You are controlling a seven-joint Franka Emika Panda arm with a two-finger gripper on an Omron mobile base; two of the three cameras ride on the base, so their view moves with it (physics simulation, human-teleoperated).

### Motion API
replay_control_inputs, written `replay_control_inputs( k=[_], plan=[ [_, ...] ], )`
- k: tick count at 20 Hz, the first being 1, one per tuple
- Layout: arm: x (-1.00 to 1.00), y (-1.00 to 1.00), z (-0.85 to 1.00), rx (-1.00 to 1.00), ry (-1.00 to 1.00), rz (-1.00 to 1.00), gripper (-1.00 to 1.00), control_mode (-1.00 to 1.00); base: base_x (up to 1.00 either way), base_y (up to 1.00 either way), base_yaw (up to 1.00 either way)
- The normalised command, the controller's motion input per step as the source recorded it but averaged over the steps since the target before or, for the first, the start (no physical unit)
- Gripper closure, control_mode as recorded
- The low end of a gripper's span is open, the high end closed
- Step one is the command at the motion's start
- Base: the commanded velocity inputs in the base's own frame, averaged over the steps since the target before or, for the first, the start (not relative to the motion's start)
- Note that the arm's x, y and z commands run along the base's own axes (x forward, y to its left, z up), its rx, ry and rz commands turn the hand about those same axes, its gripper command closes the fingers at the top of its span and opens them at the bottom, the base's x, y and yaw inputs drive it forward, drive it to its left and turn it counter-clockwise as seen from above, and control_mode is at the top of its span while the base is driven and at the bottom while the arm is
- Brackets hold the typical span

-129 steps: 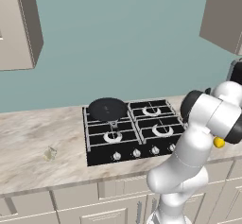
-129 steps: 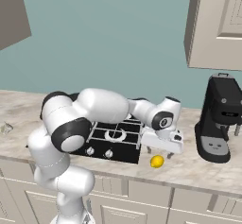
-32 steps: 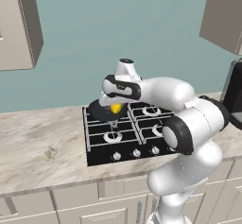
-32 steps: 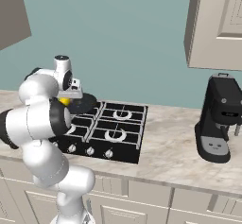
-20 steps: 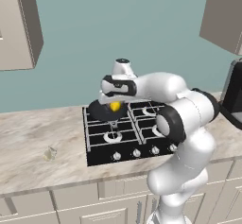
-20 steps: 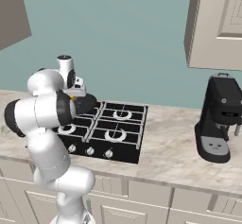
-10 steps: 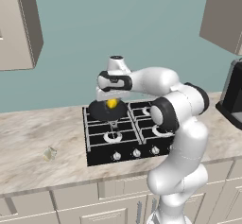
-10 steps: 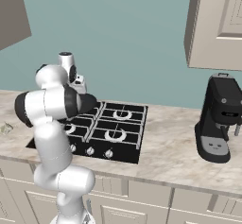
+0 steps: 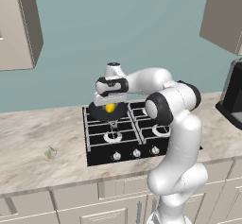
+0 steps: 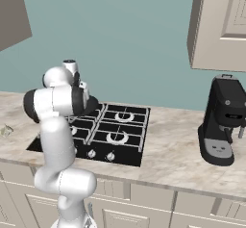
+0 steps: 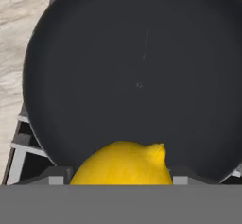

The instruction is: Put the lemon and garlic in the pan. Then turn on the rear left burner and set the heat to medium.

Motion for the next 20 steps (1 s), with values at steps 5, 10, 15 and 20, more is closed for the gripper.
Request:
replay_control_inputs(
  k=[5, 10, 15, 20],
  plan=[
    [0.13, 0.0, -0.34, 0.0, 0.0, -0.01, 1.0, -1.0, 0.0, 0.0, 0.0],
    [0.13, 0.0, -0.31, 0.0, 0.0, -0.02, 1.0, -1.0, 0.0, 0.0, 0.0],
    [0.09, 0.0, -0.12, 0.0, 0.0, -0.05, 1.0, -1.0, 0.0, 0.0, 0.0],
    [0.0, 0.0, 0.0, 0.0, 0.0, 0.0, -1.0, -1.0, 0.0, 0.0, 0.0]
  ],
)
